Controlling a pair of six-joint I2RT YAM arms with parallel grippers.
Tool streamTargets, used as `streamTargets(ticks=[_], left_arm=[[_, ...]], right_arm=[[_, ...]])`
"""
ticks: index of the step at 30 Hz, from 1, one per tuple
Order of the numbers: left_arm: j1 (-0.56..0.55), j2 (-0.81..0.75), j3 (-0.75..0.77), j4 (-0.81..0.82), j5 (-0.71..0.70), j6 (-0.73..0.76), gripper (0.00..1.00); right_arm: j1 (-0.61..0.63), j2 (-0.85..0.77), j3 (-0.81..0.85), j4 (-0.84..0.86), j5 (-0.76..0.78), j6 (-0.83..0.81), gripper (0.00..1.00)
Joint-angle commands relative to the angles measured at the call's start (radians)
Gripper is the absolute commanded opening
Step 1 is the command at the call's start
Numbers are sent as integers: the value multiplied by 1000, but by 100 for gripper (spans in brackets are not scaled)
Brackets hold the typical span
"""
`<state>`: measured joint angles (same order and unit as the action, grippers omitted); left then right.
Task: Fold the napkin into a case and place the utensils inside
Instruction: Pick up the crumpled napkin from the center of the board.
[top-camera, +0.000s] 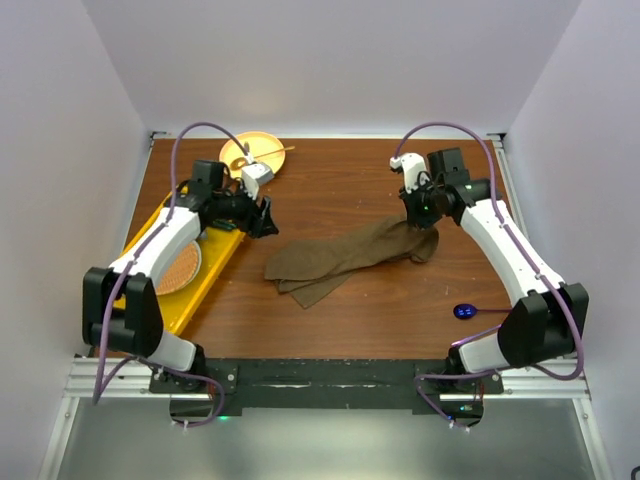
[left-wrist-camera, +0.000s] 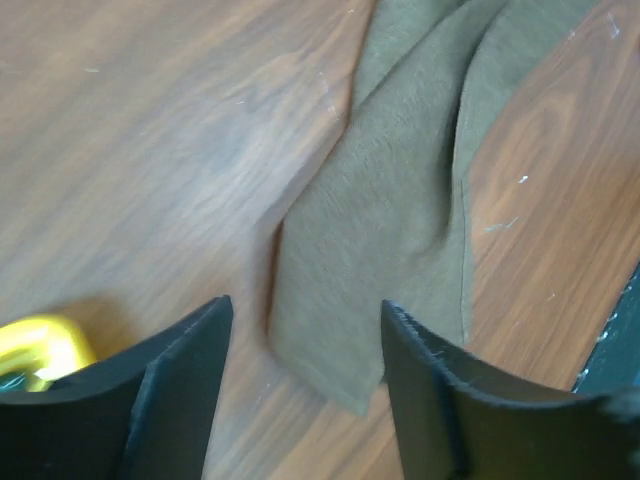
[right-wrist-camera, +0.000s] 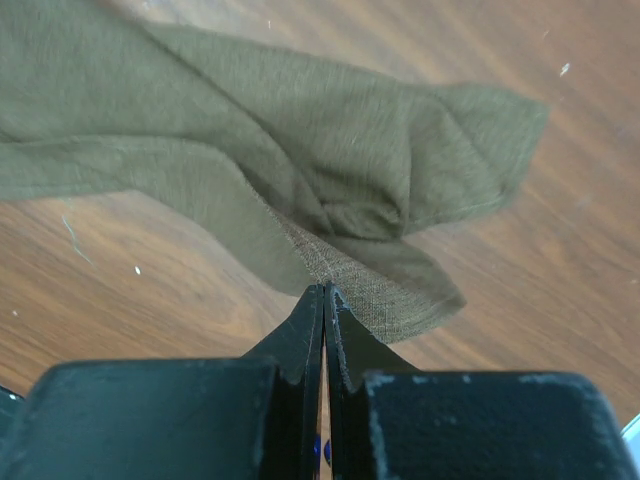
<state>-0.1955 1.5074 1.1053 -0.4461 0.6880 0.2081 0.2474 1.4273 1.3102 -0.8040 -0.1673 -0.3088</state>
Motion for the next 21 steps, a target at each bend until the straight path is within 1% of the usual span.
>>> streamTargets(ticks=[1, 2, 3, 4, 5, 6, 8, 9, 10, 11, 12, 13, 14, 15, 16, 18, 19, 21], left_arm=[[14, -104, 39, -132, 70, 293, 68], [13, -111, 44, -225, 80, 362, 68], [11, -116, 50, -277, 117, 519, 68], [8, -124, 48, -313, 122, 581, 68], [8, -139, 45, -391, 128, 649, 67], [-1, -145, 39, -438, 130, 809, 67], [-31, -153, 21, -524, 87, 925, 66], [-69, -154, -7, -539, 26, 1008, 65], [-88, -165, -28, -536, -10, 1030, 65], [-102, -174, -53, -496, -68, 1057, 64], [-120, -190, -108, -465, -88, 1068, 64], [-124, -226, -140, -388, -105, 1076, 64], [-128, -246, -174, -346, -134, 1090, 64], [-137, -268, -243, -304, -146, 1102, 65], [-140, -307, -278, -220, -159, 1113, 66], [-143, -338, -373, -139, -182, 1134, 67], [-145, -355, -399, -64, -191, 1136, 67], [-147, -358, -452, -10, -194, 1140, 67]], right_arm=[[-3, -27, 12, 29, 17, -21, 0], [-3, -27, 8, 32, 15, -16, 0], [-5, -25, 1, 32, 17, -15, 0], [-5, -24, 0, 34, 20, -10, 0], [-3, -22, -5, 34, 20, -7, 0], [-5, -21, -6, 32, 20, -6, 0], [-8, -18, -6, 29, 17, 2, 0], [-8, -15, -3, 26, 15, 4, 0], [-8, -10, 0, 22, 14, 7, 0], [-10, -7, 3, 20, 12, 10, 0], [-10, -5, 9, 16, 12, 11, 0], [-10, -2, 12, 15, 11, 13, 0], [-10, -1, 14, 14, 11, 14, 0], [-10, -1, 20, 12, 12, 16, 0], [-11, -1, 23, 12, 12, 19, 0], [-10, 4, 34, 6, 9, 20, 0], [-11, 5, 37, 5, 9, 22, 0], [-13, 10, 43, 0, 8, 25, 0]])
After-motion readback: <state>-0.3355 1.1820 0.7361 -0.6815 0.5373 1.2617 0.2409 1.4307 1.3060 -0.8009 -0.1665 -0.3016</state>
